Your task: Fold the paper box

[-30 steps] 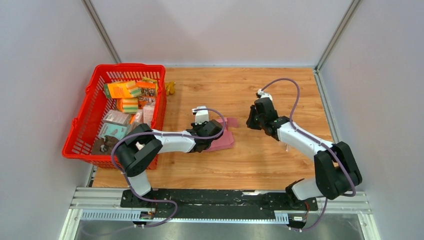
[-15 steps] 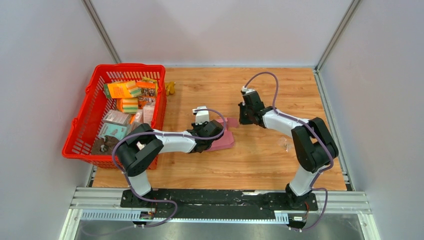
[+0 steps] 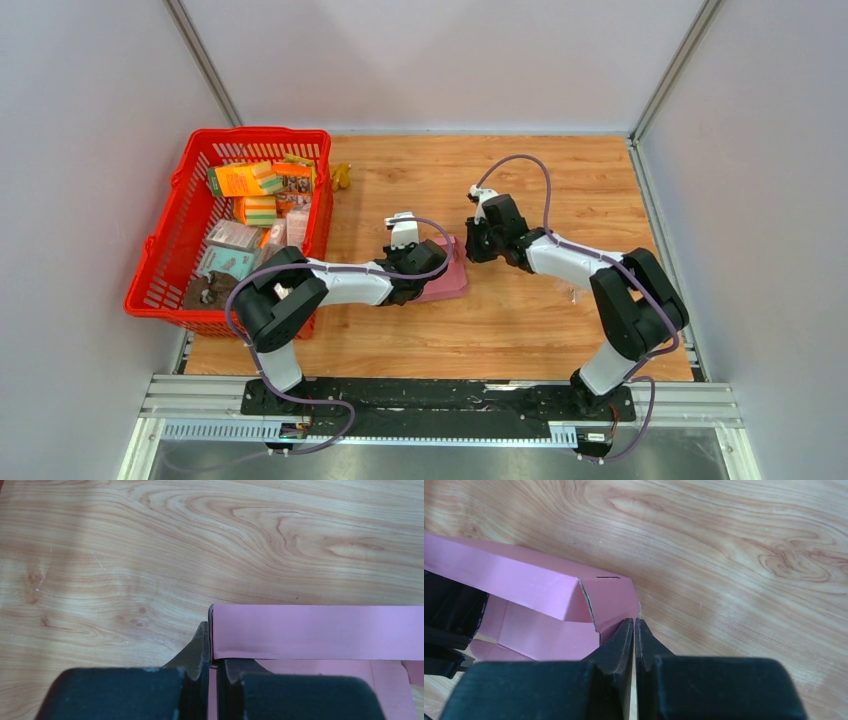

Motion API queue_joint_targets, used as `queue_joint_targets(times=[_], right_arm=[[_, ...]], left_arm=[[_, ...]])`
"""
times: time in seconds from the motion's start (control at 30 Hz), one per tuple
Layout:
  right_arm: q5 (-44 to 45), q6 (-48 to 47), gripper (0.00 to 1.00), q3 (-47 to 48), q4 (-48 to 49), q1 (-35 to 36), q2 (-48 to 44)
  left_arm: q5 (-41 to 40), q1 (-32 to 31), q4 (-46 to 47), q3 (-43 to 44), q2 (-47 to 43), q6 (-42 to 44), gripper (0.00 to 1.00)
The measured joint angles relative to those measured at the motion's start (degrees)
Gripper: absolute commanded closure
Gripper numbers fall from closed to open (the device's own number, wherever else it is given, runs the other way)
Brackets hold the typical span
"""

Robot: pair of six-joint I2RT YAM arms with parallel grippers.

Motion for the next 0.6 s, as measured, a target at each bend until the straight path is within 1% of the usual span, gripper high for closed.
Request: queue_joint_targets(times=[0.17,0.3,0.33,0.37,0.5,0.6], right_arm=[[-0.6,-0.7,0.89,0.0,0.2,0.0,-0.6],[0.5,-0.3,0.77,0.0,-0.9,0.1,-1.2],[1.1,0.1,0.76,-0.1,-1.4,0.2,-1.5],[1.9,1.0,0.73,-0.3,-1.8,0.3,-1.9],[4.1,5.0,0.7,-2.4,-2.9,0.5,-4.4],[3.7,7.5,0.69,-4.8,-2.5,0.5,-5.9]], left_arm=[[0.0,0.0,0.0,0.0,0.0,0.0,1.0],[0.0,0.0,0.0,0.0,0.0,0.0,1.0],[0.0,0.0,0.0,0.0,0.0,0.0,1.0],[0.0,0.0,0.0,0.0,0.0,0.0,1.0],[0.0,0.0,0.0,0.0,0.0,0.0,1.0],[0.0,0.0,0.1,0.0,0.0,0.0,1.0]])
